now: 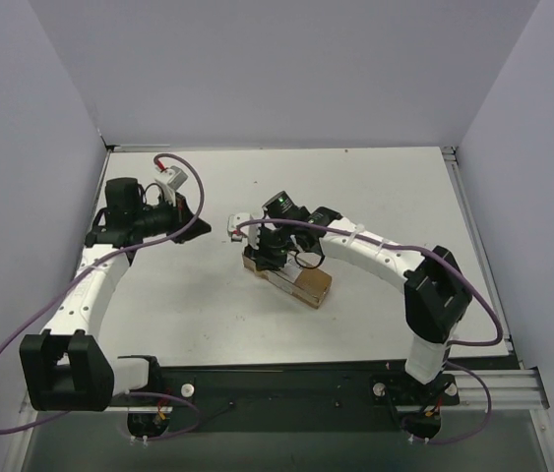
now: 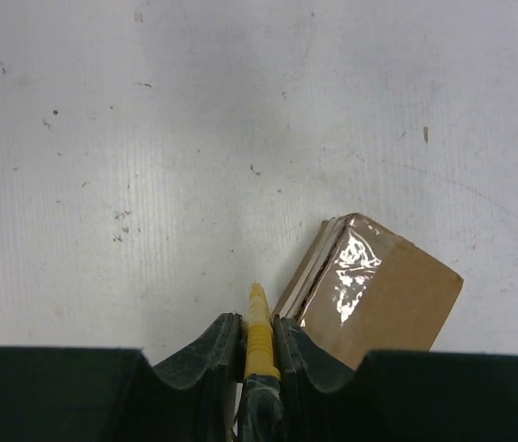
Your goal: Unpack the express box
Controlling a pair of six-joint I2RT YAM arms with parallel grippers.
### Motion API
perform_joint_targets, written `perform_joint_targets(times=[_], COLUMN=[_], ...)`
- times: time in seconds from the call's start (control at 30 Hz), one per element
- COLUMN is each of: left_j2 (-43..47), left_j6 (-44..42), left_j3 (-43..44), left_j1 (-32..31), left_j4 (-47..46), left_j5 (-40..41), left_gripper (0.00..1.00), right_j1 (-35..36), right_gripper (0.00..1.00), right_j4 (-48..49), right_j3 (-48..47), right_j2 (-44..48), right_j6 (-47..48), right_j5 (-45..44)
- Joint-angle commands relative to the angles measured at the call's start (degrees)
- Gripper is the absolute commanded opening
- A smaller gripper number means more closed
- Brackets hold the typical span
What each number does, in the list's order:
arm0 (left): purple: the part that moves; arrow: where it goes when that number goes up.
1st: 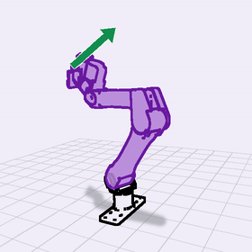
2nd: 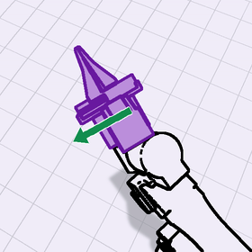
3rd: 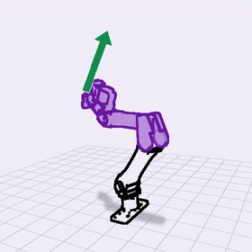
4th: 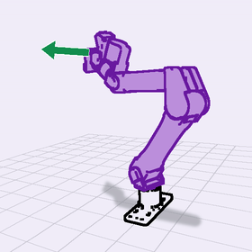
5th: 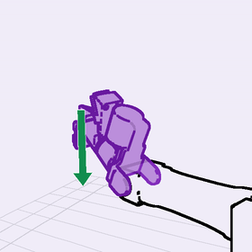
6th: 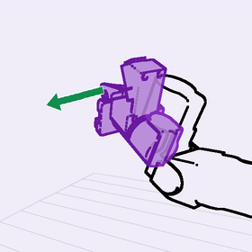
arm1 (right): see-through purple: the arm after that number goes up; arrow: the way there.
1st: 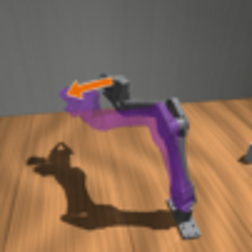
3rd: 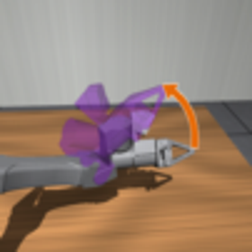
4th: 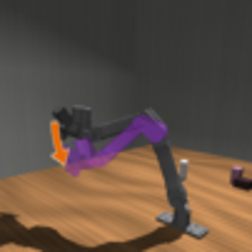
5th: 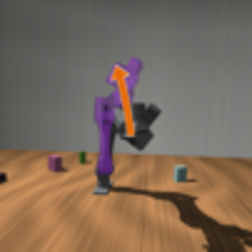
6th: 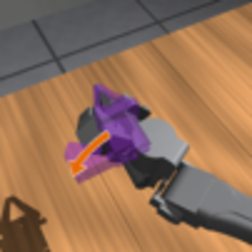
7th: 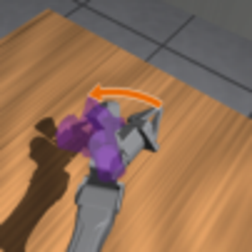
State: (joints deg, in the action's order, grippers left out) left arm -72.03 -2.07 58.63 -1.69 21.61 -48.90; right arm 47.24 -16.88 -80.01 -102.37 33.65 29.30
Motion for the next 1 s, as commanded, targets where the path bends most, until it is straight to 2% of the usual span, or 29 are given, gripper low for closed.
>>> perform_joint_targets(times=[0.0, 0.13, 0.23, 0.33, 0.47, 0.57, 0.8, 0.97], left_j2=[0.14, -3.99, -8.99, -16.28, -27.45, -31.85, -37.3, -39.5], left_j6=[7.13, 14.62, 17.97, 18.94, 20.7, 16.06, 23.33, 23.77], left_j3=[-3.95, -5.63, -3.98, -0.29, 8.05, 12.28, 11.77, 10.45], left_j1=[-0.06, -1.64, -3.93, -6.39, -8.85, -12.01, -14.65, -15.44], left_j4=[-7.88, -19.81, -26.59, -29.15, -31.18, -28.38, -35.84, -34.7], left_j5=[-3.3, -4.53, -4.36, -5.32, -8.74, -8.4, -10.51, -8.93], left_gripper=[0.0, 0.0, 0.0, 0.0, 0.0, 0.0, 0.0, 0.0], right_j1=[-1.98, -3.65, -5.14, -6.2, -4.8, -3.92, -2.68, -2.51], right_gripper=[0.0, 0.0, 0.0, 0.0, 0.0, 0.0, 0.0, 0.0], right_j4=[-2.27, -3.42, -0.97, 3.33, 8.09, 11.25, 10.91, 11.43], right_j3=[-0.06, -1.11, -0.59, 1.78, 7.57, 10.04, 11.54, 13.21], right_j2=[4.36, 7.52, 9.89, 13.4, 17.28, 19.31, 19.57, 19.49], right_j6=[-0.77, -6.83, -11.82, -16.14, -17.48, -18.09, -23.71, -23.98], right_j5=[3.57, 3.05, -3.18, -7.93, -15.66, -19.98, -22.97, -20.26])
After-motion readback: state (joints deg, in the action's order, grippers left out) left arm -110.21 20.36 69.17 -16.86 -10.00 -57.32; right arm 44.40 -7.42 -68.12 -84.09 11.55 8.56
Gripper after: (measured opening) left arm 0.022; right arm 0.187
